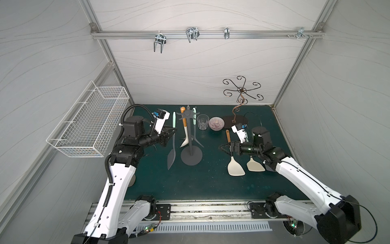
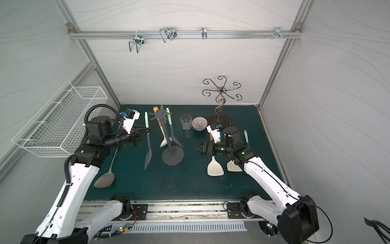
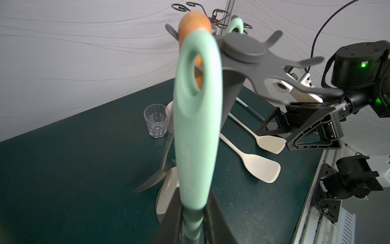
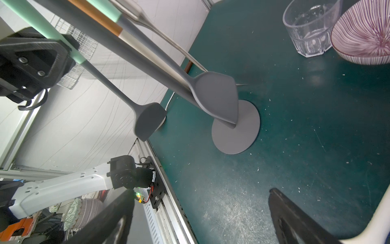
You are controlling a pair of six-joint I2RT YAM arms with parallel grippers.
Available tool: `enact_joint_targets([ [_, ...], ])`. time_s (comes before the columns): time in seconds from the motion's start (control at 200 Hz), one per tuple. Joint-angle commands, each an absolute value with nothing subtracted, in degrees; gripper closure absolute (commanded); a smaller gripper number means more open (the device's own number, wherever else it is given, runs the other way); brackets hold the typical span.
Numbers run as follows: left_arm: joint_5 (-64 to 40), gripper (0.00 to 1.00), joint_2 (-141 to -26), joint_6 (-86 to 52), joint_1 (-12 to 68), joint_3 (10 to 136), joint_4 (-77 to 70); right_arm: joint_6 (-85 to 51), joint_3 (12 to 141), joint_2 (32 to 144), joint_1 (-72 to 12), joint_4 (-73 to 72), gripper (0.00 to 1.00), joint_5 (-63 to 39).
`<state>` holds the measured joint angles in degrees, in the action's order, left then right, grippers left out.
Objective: Take the spatula off the kitchen utensil rack
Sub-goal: Take off the spatula from the rack, then place the spatula at the center of the board.
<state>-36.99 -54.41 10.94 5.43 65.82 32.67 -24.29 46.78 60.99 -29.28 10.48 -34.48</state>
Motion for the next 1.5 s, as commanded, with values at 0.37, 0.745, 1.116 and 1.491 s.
enact_joint_targets([
  [0.37,-20.05,1.00,-50.05,10.95,5.63,75.01,41.15,-22.28,52.92,62.66,-35.06,11.29,0.01,-33.67],
  [0.745,-5.99,1.00,-50.56,10.08,5.62,80.51,56.78,-17.43,56.85,61.66,-44.63,16.66,0.01,-25.19],
  [1.116,5.30,1.00,-58.71,6.62,5.54,75.67,56.74,-17.96,55.59,57.95,-44.99,17.40,0.01,-24.57],
  [1.491,11.01,1.00,-73.01,6.63,2.66,74.05,55.29,-18.58,55.46,58.31,-45.91,18.32,0.01,-24.00],
])
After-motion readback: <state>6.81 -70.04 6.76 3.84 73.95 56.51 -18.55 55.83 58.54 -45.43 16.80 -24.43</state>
